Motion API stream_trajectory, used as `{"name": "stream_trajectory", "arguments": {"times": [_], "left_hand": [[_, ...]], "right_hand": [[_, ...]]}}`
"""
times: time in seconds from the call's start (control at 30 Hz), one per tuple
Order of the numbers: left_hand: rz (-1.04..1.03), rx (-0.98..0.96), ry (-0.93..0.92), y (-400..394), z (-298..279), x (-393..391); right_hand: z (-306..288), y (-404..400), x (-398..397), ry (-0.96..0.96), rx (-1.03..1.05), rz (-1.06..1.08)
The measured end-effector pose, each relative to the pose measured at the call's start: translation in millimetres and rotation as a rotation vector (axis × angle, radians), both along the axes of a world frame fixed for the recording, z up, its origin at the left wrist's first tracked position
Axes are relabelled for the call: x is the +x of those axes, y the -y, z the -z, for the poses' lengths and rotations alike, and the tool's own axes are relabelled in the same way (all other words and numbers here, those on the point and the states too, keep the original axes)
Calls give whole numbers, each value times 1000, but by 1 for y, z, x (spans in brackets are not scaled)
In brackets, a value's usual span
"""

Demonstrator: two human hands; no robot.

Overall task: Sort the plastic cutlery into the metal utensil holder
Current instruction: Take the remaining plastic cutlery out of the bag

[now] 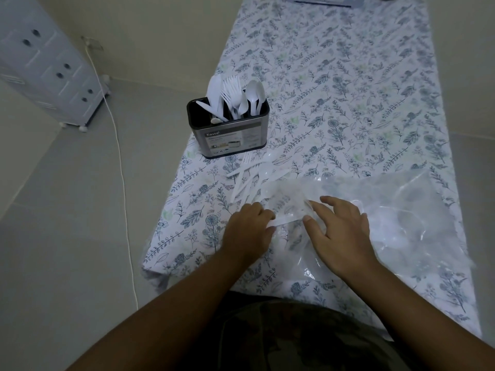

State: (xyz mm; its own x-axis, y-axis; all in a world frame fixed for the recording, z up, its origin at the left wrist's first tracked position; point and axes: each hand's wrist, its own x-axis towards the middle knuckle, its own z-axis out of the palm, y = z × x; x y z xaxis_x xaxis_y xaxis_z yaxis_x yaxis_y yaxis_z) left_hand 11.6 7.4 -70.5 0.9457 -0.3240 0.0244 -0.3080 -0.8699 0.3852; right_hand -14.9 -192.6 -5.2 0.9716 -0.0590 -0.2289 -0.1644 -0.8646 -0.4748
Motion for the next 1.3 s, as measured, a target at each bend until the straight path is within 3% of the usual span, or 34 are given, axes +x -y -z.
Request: {"name": "stream_trajectory", "arguments": {"times": [0.2,0.43,0.67,0.87,1.1,1.3], "left_hand": [[-9,132,-96,19,-5,9],[-127,27,-280,15,-14,3],[-314,-140,-395,-42,-14,-32],[-438,-245,-384,-71,-9,-54],[-512,-428,-328,-49,-16,-27],[-567,-404,-325,-29,-14,-3]], "right_hand": [[2,0,-2,4,-14,-15],[5,4,0,18,-33,-17],[8,4,5,16,-10,-13],[9,4,9,16,-13,-13],[9,4,8,-13,-25,-30],[4,5,7,-11,-34,-30]]}}
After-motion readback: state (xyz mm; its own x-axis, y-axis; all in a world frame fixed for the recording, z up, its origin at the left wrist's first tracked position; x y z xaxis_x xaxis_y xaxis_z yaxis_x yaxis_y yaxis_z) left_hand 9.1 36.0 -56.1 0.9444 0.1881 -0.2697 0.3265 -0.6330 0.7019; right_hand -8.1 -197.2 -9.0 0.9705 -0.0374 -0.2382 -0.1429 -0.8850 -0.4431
